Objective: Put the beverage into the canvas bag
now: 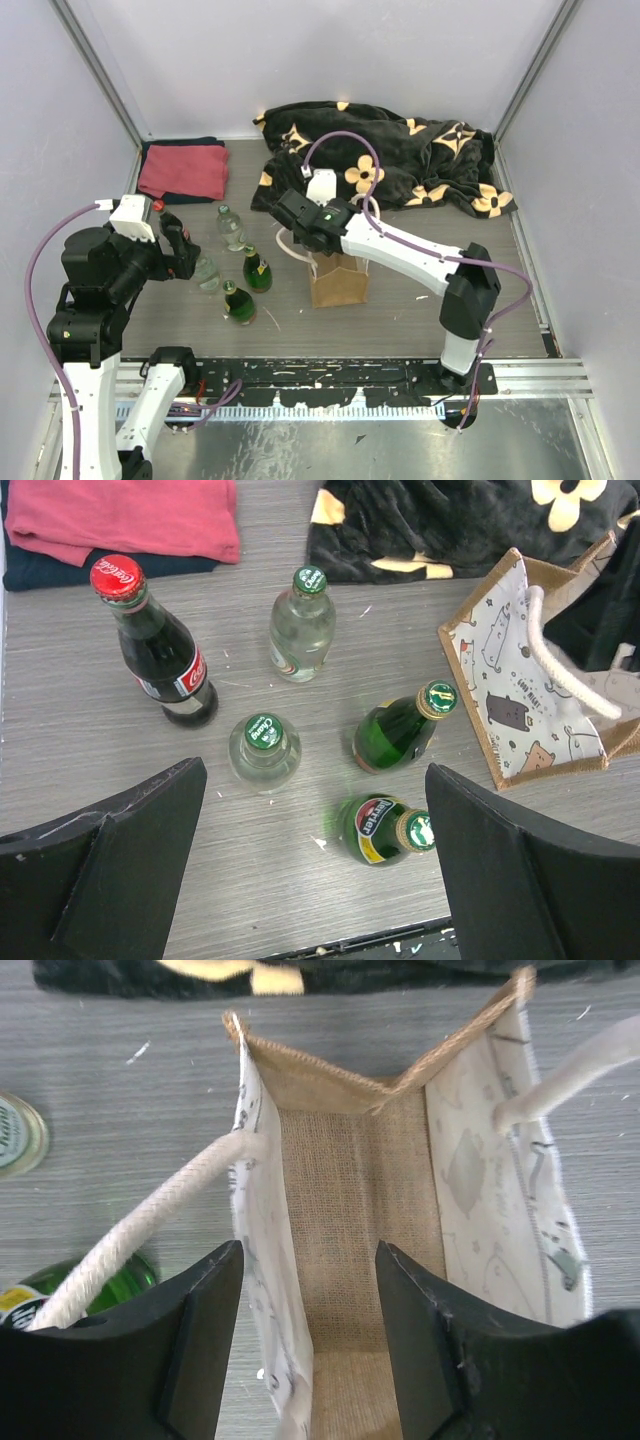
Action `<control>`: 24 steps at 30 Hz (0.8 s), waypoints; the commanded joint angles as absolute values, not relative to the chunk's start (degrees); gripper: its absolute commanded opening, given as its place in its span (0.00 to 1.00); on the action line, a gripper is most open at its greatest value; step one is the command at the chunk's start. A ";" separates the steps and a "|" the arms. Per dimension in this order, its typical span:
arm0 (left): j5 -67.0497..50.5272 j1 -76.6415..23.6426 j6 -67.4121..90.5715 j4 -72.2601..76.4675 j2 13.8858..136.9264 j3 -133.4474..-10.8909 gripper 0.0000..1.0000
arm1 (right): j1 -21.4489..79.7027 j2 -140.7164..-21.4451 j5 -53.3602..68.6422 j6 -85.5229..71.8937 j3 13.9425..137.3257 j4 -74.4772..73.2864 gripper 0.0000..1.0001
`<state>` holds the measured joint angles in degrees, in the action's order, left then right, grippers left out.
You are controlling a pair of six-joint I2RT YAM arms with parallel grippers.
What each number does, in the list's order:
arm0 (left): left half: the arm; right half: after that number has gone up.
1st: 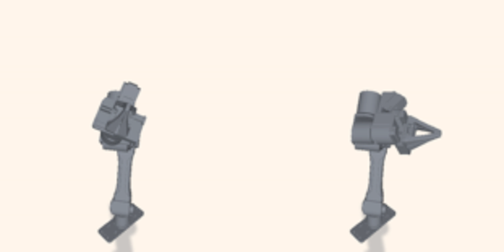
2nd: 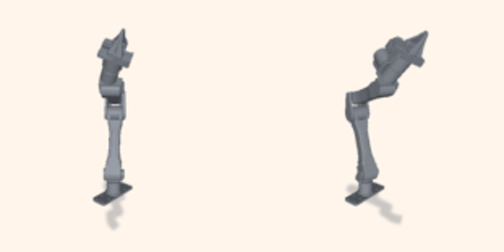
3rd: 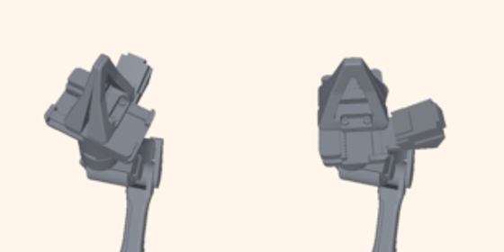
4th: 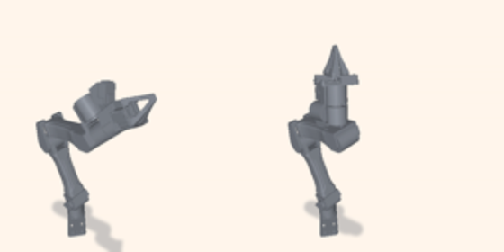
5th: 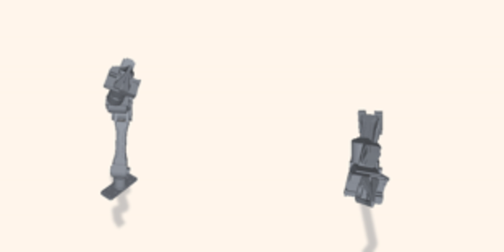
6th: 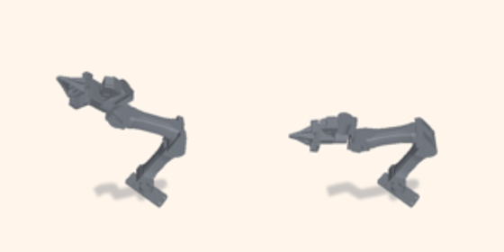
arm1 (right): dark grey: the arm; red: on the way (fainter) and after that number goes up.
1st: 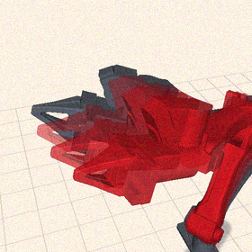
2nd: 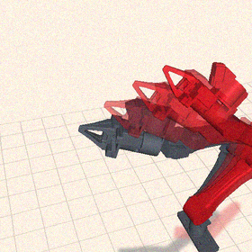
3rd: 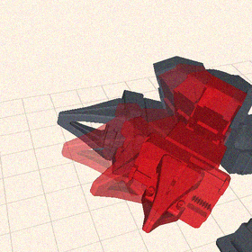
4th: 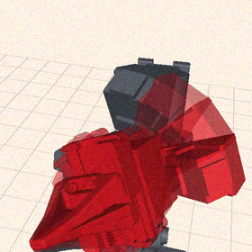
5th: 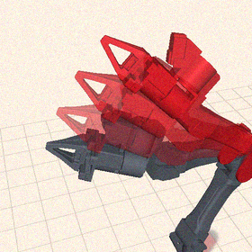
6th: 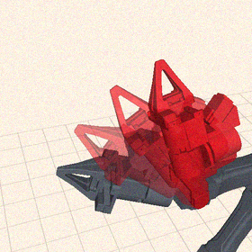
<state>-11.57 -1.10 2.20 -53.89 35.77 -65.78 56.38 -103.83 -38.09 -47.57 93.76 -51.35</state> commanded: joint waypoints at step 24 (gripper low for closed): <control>-16.01 -0.79 4.51 -53.49 35.29 -63.95 0.98 | 54.67 -76.16 -38.10 -48.82 76.31 -62.30 0.56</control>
<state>-14.37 -1.10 3.55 -53.93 35.77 -64.99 54.43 -79.22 -38.17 -46.26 78.46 -61.17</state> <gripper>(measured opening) 0.980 0.568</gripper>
